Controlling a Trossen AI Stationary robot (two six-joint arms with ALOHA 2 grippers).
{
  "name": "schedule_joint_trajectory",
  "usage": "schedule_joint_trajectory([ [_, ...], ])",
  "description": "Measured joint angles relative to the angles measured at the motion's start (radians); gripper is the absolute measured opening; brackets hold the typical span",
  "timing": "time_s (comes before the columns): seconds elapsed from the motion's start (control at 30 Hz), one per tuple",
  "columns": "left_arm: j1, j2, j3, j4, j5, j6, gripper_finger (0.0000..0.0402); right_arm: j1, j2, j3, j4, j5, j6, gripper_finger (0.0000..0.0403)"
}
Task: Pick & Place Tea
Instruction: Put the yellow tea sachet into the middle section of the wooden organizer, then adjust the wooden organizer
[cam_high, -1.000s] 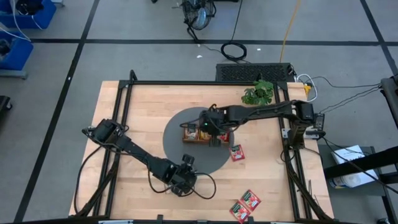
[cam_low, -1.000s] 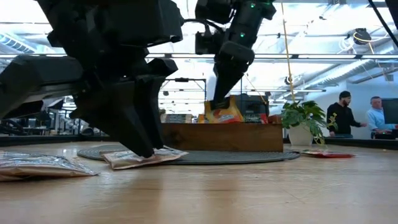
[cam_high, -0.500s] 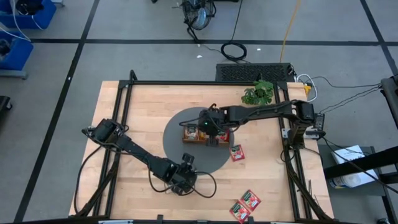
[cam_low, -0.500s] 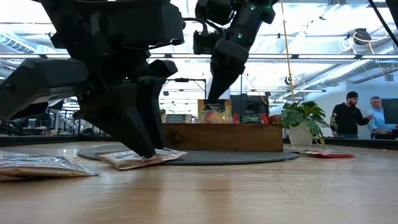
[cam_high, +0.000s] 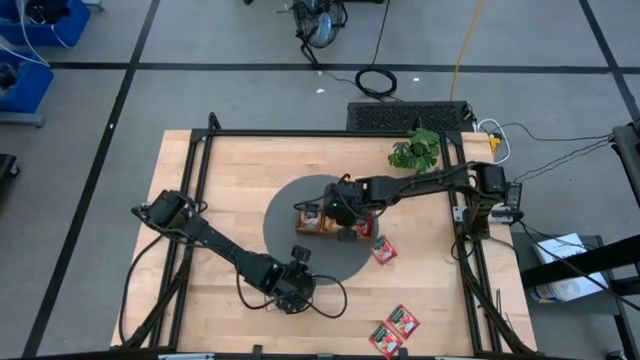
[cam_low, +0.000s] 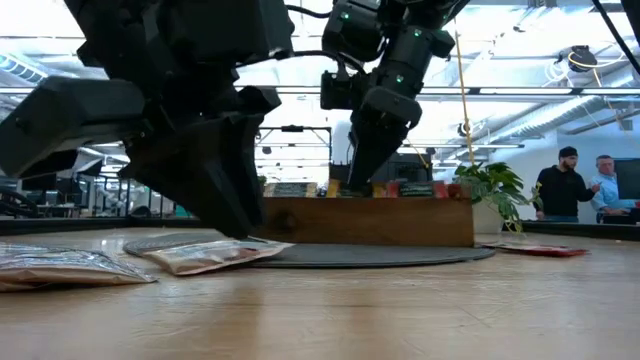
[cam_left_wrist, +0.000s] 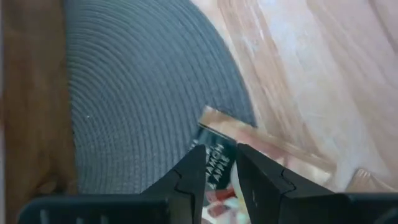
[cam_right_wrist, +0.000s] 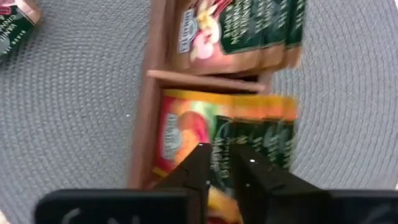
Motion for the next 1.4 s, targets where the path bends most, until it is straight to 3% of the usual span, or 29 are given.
schedule_joint_trajectory([
  [0.27,-0.01,-0.024,0.0,0.018,-0.024,-0.044,0.0097,0.003,-0.019,-0.001,0.025,-0.002,0.0,0.0131],
  [0.57,-0.039,-0.03,0.0,0.005,-0.096,-0.067,0.0097,0.003,-0.044,-0.001,0.05,0.0,-0.001,0.0152],
  [0.67,-0.052,-0.041,0.001,-0.009,-0.138,-0.085,0.0097,0.008,-0.072,-0.001,0.044,0.001,-0.009,0.0147],
  [0.77,-0.076,-0.071,-0.001,-0.114,-0.251,-0.164,0.0097,0.028,-0.115,-0.001,0.017,0.024,-0.023,0.014],
  [1.0,-0.159,-0.187,-0.002,-0.461,-0.528,-0.628,0.0097,0.166,-0.237,-0.046,-0.014,0.19,-0.027,0.0102],
  [1.1,-0.193,-0.238,-0.06,-0.549,-0.633,-0.852,0.0097,0.251,-0.285,-0.159,0.106,0.185,0.003,0.0065],
  [1.23,-0.171,-0.322,-0.196,-0.544,-0.663,-1.044,0.0097,0.348,-0.329,-0.341,0.339,0.186,0.036,0.0009],
  [1.4,-0.086,-0.397,-0.357,-0.383,-0.653,-1.074,0.0097,0.425,-0.338,-0.534,0.602,0.187,0.126,0.0005],
])
